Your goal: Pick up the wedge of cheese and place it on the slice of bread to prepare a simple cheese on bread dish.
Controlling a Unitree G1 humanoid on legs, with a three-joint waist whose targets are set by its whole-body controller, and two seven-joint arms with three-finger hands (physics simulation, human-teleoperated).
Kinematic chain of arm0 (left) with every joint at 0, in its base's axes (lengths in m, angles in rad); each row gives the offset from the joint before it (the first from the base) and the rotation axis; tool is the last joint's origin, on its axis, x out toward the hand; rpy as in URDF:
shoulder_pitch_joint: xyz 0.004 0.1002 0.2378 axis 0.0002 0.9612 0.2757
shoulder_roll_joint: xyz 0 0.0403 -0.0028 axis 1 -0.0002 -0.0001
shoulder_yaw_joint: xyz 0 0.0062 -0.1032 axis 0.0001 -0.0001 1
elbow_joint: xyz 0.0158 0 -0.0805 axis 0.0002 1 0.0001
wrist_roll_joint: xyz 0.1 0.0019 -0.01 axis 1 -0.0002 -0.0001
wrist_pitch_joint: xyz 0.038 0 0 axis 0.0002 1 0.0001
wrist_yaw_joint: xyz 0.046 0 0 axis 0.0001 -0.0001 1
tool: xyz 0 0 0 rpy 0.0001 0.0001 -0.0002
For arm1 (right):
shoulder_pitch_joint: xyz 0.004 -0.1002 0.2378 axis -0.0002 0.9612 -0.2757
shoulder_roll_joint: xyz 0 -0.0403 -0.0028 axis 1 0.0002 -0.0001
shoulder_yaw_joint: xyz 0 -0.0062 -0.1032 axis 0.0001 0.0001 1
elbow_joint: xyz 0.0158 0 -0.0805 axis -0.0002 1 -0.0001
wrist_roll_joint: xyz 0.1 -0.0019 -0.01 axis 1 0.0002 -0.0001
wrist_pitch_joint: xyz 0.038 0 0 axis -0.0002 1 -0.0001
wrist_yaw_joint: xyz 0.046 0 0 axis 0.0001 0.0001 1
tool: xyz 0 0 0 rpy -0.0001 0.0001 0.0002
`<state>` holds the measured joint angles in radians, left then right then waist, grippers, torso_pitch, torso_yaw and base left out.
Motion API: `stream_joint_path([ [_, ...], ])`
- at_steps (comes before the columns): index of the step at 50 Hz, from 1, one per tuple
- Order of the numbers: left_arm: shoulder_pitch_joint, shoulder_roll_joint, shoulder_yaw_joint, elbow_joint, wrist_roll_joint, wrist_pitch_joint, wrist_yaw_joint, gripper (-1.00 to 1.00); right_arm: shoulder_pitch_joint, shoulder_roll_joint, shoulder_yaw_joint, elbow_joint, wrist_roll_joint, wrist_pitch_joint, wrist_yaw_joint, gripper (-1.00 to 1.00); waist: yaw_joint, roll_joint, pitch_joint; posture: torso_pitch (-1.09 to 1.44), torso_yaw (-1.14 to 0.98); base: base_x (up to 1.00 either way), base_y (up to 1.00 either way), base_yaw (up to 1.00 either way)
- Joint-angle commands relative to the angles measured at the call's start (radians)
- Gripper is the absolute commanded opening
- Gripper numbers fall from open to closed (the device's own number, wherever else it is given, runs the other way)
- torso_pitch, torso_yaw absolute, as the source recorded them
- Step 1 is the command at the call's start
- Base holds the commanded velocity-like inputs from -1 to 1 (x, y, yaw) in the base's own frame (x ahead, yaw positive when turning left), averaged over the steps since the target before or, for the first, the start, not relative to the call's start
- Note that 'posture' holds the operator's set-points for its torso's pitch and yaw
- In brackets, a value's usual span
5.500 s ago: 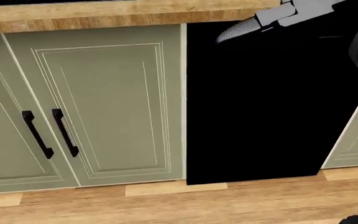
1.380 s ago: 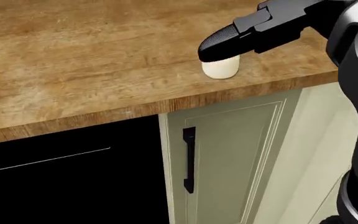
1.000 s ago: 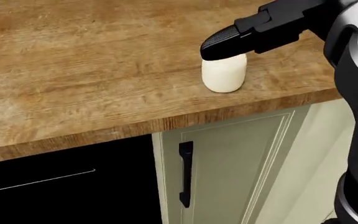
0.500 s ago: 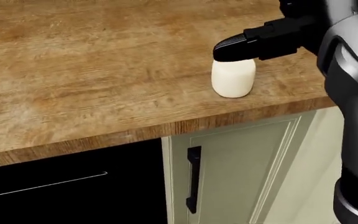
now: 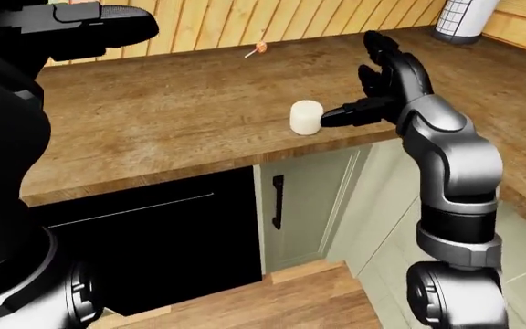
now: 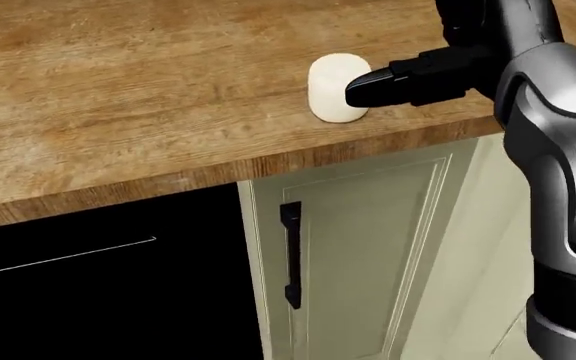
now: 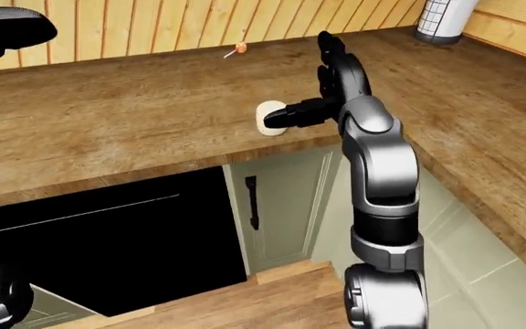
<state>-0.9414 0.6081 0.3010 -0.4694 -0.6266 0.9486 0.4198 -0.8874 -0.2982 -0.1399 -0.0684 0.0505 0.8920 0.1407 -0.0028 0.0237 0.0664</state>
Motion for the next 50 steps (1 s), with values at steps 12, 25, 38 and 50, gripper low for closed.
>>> stream_joint_path([
  [12, -0.027, -0.016, 0.007, -0.014, 0.054, -0.014, -0.034, 1.0, -0.123, 0.024, 0.021, 0.274, -0.018, -0.267, 0.016, 1.0, -0.009, 0.011, -0.032, 0.0, 0.0, 0.0, 0.0, 0.0],
  [25, -0.028, -0.034, 0.002, -0.018, 0.087, -0.012, -0.052, 1.0, -0.195, 0.035, 0.027, 0.503, -0.008, -0.418, 0.024, 1.0, -0.009, 0.009, -0.043, 0.0, 0.0, 0.0, 0.0, 0.0],
  [38, -0.025, -0.044, 0.002, -0.023, 0.097, -0.009, -0.059, 1.0, -0.197, 0.05, 0.038, 0.604, -0.023, -0.515, 0.035, 1.0, -0.008, 0.007, -0.047, 0.0, 0.0, 0.0, 0.0, 0.0],
  [50, -0.028, -0.038, 0.008, -0.022, 0.093, -0.008, -0.058, 1.0, -0.079, 0.045, 0.034, 0.4, -0.034, -0.43, 0.042, 1.0, -0.007, 0.001, -0.041, 0.0, 0.0, 0.0, 0.0, 0.0],
])
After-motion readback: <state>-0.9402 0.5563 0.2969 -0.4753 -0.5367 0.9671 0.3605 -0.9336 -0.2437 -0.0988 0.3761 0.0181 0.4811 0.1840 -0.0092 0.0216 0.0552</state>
